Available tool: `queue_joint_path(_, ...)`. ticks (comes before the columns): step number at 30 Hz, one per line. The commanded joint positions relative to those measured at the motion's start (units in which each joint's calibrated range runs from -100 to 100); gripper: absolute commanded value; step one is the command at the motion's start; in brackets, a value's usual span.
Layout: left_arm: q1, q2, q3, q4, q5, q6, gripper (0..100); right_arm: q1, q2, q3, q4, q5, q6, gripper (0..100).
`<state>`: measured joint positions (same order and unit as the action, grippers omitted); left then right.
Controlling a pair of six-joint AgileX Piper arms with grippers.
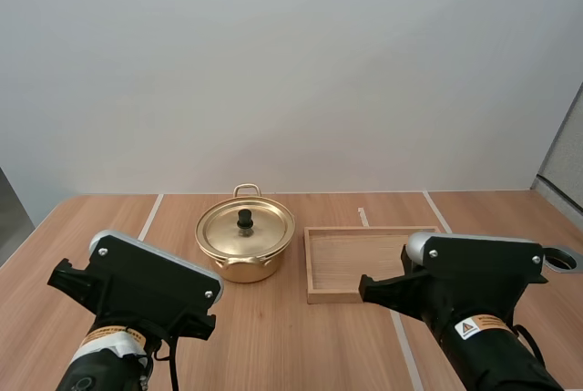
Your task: Open the pot, put the pineapple inside, and close it
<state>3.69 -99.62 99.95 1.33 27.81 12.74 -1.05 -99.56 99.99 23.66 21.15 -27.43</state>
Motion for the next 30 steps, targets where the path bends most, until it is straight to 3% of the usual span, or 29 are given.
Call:
queue_joint_path(1, 0.10, -0.4, 0.0, 0.3, -0.6, -0.3, 0, -0.2, -0.4, 0.0, -8.1, 5.9, 4.3, 0)
queue_joint_path(6, 0.10, -0.4, 0.0, 0.3, -0.6, -0.3, 0, -0.2, -0.4, 0.0, -17.5, 10.5, 12.1, 0)
queue_joint_path(30, 0.10, -0.4, 0.0, 0.3, -0.6, -0.3, 0, -0.2, -0.4, 0.0, -17.6, 10.5, 12.1, 0)
